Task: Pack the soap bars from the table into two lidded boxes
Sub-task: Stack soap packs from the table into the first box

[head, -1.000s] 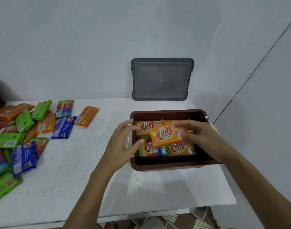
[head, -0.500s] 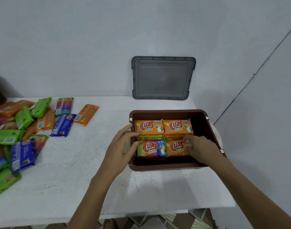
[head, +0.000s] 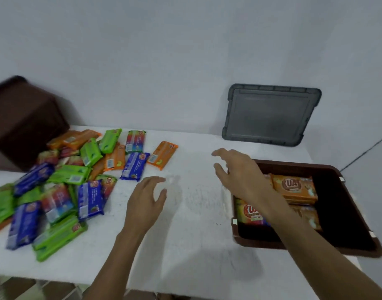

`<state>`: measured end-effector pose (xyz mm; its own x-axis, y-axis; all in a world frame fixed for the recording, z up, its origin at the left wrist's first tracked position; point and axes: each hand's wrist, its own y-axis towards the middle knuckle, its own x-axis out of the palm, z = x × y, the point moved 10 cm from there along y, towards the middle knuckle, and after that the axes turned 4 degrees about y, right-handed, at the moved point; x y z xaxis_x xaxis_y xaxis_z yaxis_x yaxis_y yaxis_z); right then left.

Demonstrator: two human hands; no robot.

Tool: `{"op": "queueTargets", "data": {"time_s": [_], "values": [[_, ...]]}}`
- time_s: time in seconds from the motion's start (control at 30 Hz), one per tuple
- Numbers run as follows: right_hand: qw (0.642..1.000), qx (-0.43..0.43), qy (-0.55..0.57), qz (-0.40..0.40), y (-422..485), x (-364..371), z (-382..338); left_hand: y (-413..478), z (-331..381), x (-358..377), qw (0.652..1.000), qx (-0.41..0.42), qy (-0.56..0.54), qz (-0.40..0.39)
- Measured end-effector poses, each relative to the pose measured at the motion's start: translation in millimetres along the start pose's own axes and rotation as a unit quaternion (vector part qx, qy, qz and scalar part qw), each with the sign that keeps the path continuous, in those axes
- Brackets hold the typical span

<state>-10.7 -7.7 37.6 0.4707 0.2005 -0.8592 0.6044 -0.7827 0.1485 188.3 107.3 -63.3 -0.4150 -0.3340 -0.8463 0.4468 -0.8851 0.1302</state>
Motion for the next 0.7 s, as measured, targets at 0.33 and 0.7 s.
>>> {"op": "queueTargets", "data": {"time_s": [0.33,0.7], "values": [[0.955,-0.044,-0.115,-0.271,131,214,-45,80,-107,-12,0.978,-0.088,0.183,-0.048],[0.95,-0.061,-0.179,-0.249,136,217,-45,109,-109,12,0.966,-0.071,0.215,-0.12]]}}
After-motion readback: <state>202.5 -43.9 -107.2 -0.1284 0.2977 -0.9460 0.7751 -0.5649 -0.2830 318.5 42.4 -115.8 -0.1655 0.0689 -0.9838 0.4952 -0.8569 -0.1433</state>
